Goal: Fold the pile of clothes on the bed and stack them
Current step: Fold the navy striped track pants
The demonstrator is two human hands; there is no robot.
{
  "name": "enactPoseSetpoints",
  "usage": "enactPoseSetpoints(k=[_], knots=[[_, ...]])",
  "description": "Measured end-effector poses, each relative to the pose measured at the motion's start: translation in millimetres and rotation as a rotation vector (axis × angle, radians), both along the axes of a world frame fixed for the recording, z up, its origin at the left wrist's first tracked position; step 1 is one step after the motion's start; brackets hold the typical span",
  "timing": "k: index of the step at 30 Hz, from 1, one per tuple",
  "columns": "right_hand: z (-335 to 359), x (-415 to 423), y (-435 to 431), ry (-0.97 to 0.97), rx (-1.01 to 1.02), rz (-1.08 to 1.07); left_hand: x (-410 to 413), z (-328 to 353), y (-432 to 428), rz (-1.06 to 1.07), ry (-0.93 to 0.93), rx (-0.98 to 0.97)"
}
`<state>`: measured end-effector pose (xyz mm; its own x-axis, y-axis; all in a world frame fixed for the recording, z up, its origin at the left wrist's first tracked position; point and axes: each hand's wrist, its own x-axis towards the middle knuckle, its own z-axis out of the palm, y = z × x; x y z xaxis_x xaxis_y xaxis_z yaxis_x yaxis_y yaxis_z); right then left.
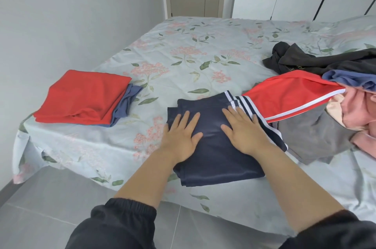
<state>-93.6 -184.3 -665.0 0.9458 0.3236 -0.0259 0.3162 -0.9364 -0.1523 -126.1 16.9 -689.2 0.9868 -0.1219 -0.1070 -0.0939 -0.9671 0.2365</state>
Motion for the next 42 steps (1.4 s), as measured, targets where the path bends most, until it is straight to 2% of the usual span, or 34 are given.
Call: enactPoseSetpoints(k=[4, 7, 9, 11, 14, 16, 18, 20, 22, 27, 30, 32, 34, 35, 37, 42], knots=[[-3.2, -5.2, -3.7, -0.135, -0.064, -0.184, -6.2, 4.9, 20.8, 0.201, 0.025, -0.031], [-0.5, -20.6, -4.9, -0.138, -0.063, -0.116, -16.6, 18.7, 29.2, 0.323, -0.04, -0.14], [3.4, -33.2, -5.4, -0.092, -0.039, -0.019, -25.2, 32.5, 26.9, 0.274, -0.127, -0.205], [9.6, -42.8, -7.1, -0.029, -0.009, 0.067, -36.3, 44.2, 17.7, 0.053, -0.179, -0.195], [12.9, -57.7, -14.0, 0.094, -0.012, 0.179, -61.0, 39.9, -6.1, -0.221, -0.027, -0.051], [9.8, -68.2, -20.4, 0.144, -0.034, 0.236, -76.4, 23.6, -20.2, -0.247, 0.084, 0.202], [1.9, -78.6, -24.6, 0.106, -0.114, 0.301, -86.5, 7.9, -32.2, -0.213, 0.044, 0.444], [-9.0, -87.5, -26.2, 0.014, -0.201, 0.327, -88.8, 3.1, -39.3, -0.167, -0.054, 0.518], [-19.0, -93.9, -25.0, -0.096, -0.24, 0.311, -87.4, 3.2, -41.3, -0.161, -0.083, 0.471], [-31.9, -109.9, -13.4, -0.255, -0.164, 0.182, -90.9, 1.8, -40.9, -0.191, -0.125, 0.435], [-33.9, -112.3, -6.4, -0.265, -0.193, 0.158, -98.6, -1.0, -39.7, -0.168, -0.33, 0.419], [-30.8, -112.5, -4.7, -0.306, -0.202, 0.14, -102.0, -1.6, -35.6, -0.233, -0.474, 0.409], [-26.2, -108.8, -6.2, -0.403, -0.082, 0.128, -102.2, 0.9, -31.6, -0.254, -0.511, 0.368], [-22.0, -108.4, -5.7, -0.357, -0.058, 0.121, -102.0, 3.5, -29.4, -0.25, -0.527, 0.343], [-13.0, -104.7, -7.8, -0.281, -0.147, 0.137, -103.5, 11.3, -27.2, -0.254, -0.552, 0.315], [7.5, -90.6, -28.9, -0.251, -0.354, 0.139, -106.6, 21.2, -21.2, -0.206, -0.534, 0.34]])
